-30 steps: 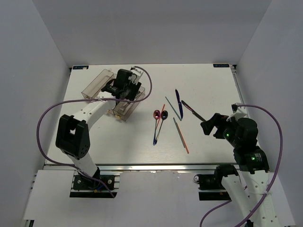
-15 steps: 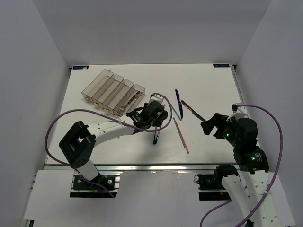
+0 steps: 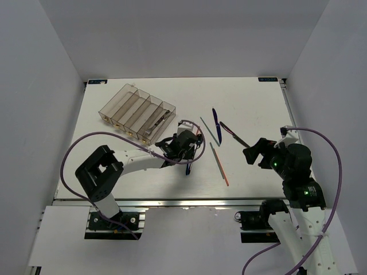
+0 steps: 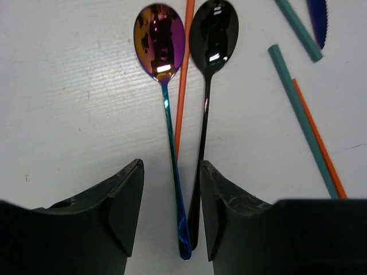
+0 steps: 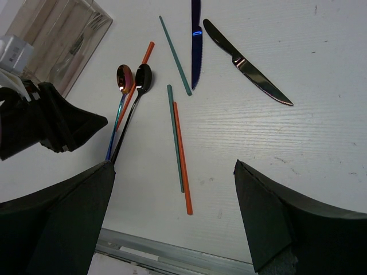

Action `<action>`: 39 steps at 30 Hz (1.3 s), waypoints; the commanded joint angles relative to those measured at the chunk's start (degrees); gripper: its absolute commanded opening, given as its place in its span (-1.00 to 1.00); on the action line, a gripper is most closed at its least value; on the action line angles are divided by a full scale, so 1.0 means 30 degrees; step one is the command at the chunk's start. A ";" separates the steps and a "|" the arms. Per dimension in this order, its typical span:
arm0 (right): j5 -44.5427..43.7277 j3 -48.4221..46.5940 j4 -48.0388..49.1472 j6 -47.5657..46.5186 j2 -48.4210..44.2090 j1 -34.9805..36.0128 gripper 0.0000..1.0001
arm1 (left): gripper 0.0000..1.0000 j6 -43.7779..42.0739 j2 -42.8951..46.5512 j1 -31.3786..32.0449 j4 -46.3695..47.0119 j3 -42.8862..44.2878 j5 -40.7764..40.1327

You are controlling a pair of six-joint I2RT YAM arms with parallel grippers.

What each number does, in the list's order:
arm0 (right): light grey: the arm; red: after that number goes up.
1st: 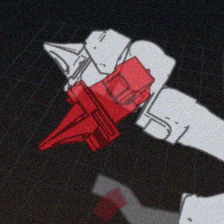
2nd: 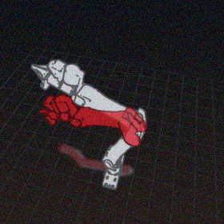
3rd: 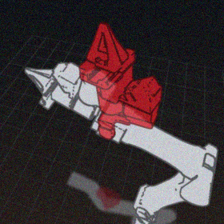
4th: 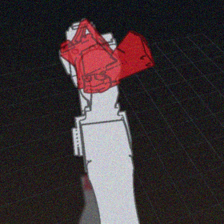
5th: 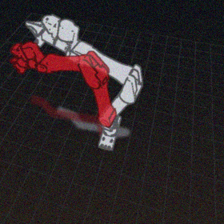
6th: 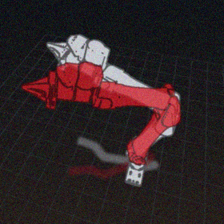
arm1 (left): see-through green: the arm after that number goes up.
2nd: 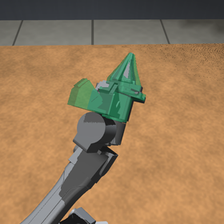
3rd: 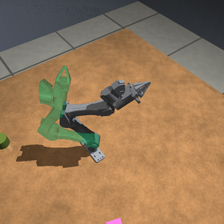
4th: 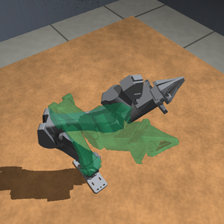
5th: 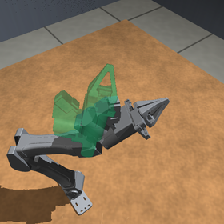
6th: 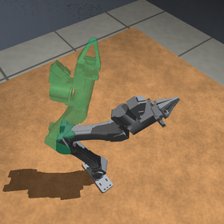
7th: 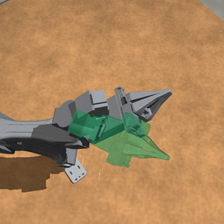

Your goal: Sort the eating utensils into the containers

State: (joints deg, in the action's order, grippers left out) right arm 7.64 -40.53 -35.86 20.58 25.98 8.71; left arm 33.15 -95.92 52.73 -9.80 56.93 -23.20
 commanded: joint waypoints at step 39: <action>-0.0202 0.0064 0.0761 0.0025 -0.0221 0.0261 0.79 | -0.23 -0.0356 -0.1835 0.0441 0.0601 -0.1924 0.1315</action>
State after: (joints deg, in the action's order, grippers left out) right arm 7.62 -40.47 -35.86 20.60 25.85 9.15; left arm 32.14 -100.53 53.71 -3.92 52.01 -21.06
